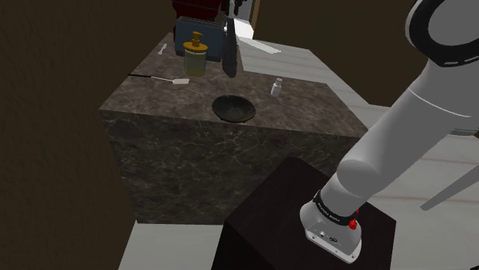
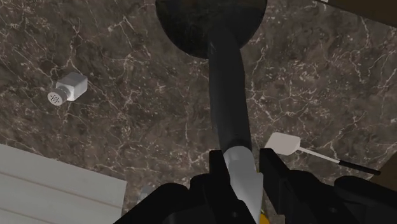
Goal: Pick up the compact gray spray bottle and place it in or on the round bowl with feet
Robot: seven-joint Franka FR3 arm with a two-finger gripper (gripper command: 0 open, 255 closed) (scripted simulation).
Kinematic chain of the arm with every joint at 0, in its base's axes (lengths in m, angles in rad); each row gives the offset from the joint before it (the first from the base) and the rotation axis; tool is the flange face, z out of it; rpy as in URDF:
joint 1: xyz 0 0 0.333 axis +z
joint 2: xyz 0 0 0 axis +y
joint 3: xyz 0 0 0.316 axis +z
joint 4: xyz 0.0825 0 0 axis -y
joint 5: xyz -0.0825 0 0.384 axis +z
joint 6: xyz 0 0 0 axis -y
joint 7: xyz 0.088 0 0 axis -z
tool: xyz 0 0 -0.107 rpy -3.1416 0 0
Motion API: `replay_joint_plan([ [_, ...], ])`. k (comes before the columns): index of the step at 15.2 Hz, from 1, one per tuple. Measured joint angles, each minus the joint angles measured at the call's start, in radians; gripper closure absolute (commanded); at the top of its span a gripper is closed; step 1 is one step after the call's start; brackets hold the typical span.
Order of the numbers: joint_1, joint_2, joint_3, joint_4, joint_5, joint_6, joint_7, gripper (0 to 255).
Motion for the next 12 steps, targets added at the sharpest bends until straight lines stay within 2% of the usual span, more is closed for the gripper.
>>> replay_joint_plan([
  [7,-0.017,-0.187,-0.041,-0.078,0.058,-0.083,-0.077,255],
  [12,-0.015,-0.229,-0.050,-0.165,0.069,-0.038,-0.075,255],
])
